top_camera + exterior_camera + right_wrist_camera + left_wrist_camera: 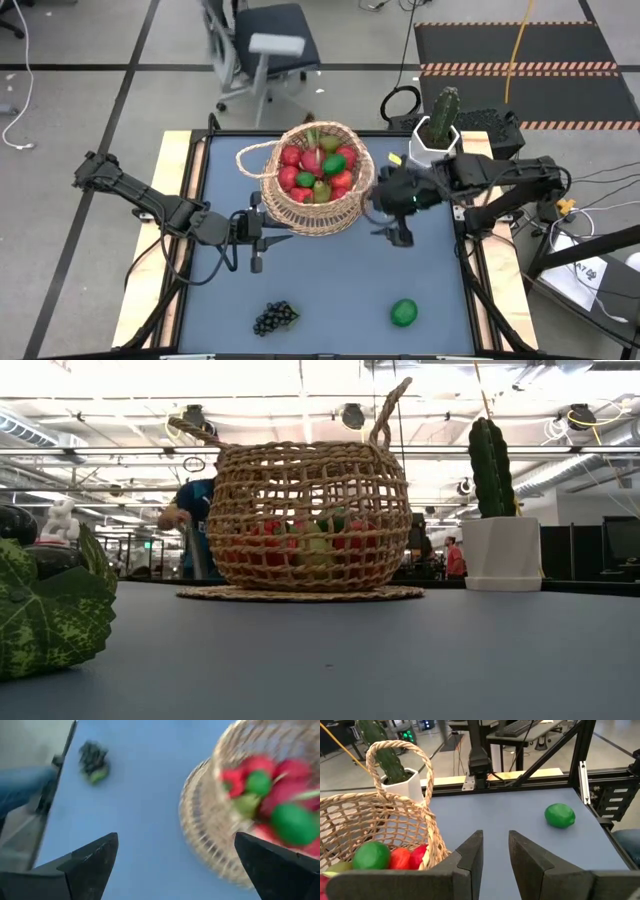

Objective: Build produce basket
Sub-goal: Put the lime into the basket

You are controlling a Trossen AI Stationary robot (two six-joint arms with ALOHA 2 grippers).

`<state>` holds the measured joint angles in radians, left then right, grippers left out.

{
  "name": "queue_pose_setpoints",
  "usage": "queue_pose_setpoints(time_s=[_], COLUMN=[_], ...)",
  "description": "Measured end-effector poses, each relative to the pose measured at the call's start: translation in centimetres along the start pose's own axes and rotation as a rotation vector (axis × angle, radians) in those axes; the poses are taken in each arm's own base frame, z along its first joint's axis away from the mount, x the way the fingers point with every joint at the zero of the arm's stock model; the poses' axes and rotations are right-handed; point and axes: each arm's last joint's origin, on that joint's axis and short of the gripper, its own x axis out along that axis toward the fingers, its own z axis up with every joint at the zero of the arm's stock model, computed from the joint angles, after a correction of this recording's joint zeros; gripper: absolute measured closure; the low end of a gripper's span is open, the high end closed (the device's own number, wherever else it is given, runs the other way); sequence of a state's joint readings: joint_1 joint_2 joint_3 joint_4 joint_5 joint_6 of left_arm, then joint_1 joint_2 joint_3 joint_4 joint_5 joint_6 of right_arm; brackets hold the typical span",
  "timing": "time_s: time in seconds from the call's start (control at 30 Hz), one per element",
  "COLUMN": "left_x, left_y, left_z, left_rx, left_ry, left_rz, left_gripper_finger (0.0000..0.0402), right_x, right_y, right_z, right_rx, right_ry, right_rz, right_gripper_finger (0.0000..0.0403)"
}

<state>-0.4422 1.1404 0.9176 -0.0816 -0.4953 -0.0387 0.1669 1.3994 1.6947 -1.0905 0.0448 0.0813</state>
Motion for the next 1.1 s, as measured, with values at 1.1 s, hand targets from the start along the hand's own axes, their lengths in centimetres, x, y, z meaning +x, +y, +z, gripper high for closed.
queue_pose_setpoints(time_s=[1.1], left_x=[0.0], left_y=[0.0], left_z=[0.0], left_rx=[-0.037], left_ry=[-0.002], left_rz=[0.001], left_gripper_finger=[0.0309], right_x=[7.1], right_y=[15.3], right_z=[-11.2], right_rx=[0.019], right_ry=[0.229], right_rz=[0.275], right_gripper_finger=[0.0007])
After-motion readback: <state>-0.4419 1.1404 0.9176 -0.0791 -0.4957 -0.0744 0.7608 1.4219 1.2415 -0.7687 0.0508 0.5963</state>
